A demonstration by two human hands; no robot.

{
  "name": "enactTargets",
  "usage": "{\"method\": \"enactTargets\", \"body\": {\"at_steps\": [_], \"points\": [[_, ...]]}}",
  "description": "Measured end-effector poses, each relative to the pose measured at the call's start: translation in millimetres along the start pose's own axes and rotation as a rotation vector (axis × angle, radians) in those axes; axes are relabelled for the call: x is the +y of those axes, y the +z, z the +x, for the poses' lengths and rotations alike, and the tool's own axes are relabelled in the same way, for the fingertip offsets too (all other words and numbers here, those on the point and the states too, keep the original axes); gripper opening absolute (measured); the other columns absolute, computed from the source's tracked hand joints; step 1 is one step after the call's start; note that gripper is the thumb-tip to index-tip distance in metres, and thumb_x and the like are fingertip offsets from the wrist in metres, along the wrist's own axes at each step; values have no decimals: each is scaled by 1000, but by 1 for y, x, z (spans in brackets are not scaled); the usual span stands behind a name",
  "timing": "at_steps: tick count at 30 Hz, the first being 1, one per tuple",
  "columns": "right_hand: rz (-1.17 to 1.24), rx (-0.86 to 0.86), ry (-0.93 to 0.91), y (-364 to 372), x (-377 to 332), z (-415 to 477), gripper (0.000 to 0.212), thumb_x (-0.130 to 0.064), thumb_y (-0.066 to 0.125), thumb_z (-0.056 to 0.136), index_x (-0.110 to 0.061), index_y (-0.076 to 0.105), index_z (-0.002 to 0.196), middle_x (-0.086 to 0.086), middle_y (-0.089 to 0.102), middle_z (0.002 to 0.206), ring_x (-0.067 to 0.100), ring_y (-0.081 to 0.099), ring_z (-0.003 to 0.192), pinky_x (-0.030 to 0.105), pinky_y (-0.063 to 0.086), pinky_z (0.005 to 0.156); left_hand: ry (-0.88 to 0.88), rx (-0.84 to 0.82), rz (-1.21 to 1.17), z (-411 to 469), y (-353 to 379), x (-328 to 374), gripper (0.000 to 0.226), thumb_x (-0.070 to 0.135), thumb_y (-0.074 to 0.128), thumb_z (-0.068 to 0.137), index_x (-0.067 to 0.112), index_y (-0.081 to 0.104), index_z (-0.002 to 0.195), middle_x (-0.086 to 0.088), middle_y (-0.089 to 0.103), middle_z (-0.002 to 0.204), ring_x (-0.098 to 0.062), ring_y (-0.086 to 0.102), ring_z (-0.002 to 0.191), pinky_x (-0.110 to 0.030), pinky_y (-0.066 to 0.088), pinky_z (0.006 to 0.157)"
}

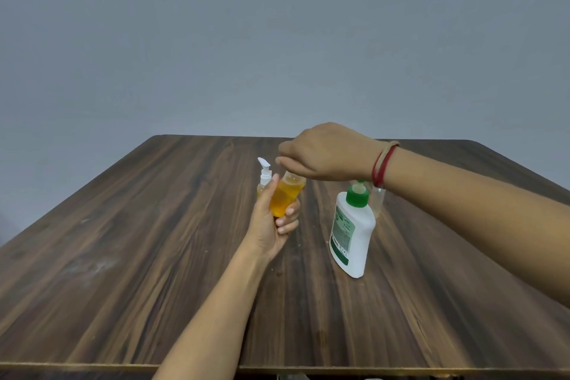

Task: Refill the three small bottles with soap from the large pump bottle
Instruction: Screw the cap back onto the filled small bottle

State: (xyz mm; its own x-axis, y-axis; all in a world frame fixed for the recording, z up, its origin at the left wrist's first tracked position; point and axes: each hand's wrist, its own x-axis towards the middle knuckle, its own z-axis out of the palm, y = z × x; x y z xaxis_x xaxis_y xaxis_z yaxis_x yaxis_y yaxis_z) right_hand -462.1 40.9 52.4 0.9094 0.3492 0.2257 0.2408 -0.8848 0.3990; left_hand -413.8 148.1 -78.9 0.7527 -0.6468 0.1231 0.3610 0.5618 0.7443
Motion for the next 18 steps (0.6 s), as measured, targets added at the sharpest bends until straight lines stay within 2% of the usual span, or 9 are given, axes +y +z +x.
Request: {"method": "enactTargets", "body": {"at_steps": [3, 7, 10, 13, 16, 18], "points": [[-78, 90, 11, 7, -4, 8, 47, -39, 19, 102, -16, 37, 65, -6, 31, 53, 14, 32, 47, 28, 23, 48, 8, 28, -31, 0, 2, -1, 38, 45, 51, 83, 8, 56, 86, 3, 37, 44, -3, 26, 30, -14, 15, 33], [88, 77, 108, 9, -9, 23, 51, -35, 21, 102, -17, 30, 55, -3, 34, 54, 9, 31, 49, 29, 28, 58, 98, 97, -32, 2, 0, 1, 42, 48, 53, 81, 7, 54, 89, 4, 33, 43, -1, 23, 30, -13, 15, 29], [200, 86, 141, 13, -7, 30, 52, -36, 24, 102, -16, 31, 54, -2, 35, 53, 10, 33, 50, 28, 24, 52, 194, 136, 28, 3, -2, 2, 38, 43, 46, 92, 5, 52, 92, 2, 35, 45, -2, 24, 32, -14, 16, 30], [273, 36, 112, 12, 3, 33, 57, -48, 29, 99, -12, 35, 55, 0, 40, 52, 13, 37, 49, 29, 26, 50, 276, 140, 171, 6, -3, -1, 50, 52, 43, 91, 4, 55, 90, -1, 47, 48, -5, 29, 33, -15, 24, 33], [225, 14, 155, 3, 22, 35, 60, -56, 35, 94, -10, 36, 55, 3, 43, 53, 15, 39, 51, 32, 27, 50, 237, 125, 328, 9, -2, -6, 66, 67, 23, 87, 13, 59, 96, -3, 65, 66, -10, 46, 37, -19, 39, 39], [195, 5, 215, 0, 40, 37, 58, -56, 40, 93, -11, 38, 56, 3, 45, 56, 14, 40, 53, 31, 26, 49, 234, 184, 423, 11, -4, -8, 65, 67, 19, 85, 20, 61, 100, -3, 68, 74, -11, 52, 41, -20, 43, 40]]}}
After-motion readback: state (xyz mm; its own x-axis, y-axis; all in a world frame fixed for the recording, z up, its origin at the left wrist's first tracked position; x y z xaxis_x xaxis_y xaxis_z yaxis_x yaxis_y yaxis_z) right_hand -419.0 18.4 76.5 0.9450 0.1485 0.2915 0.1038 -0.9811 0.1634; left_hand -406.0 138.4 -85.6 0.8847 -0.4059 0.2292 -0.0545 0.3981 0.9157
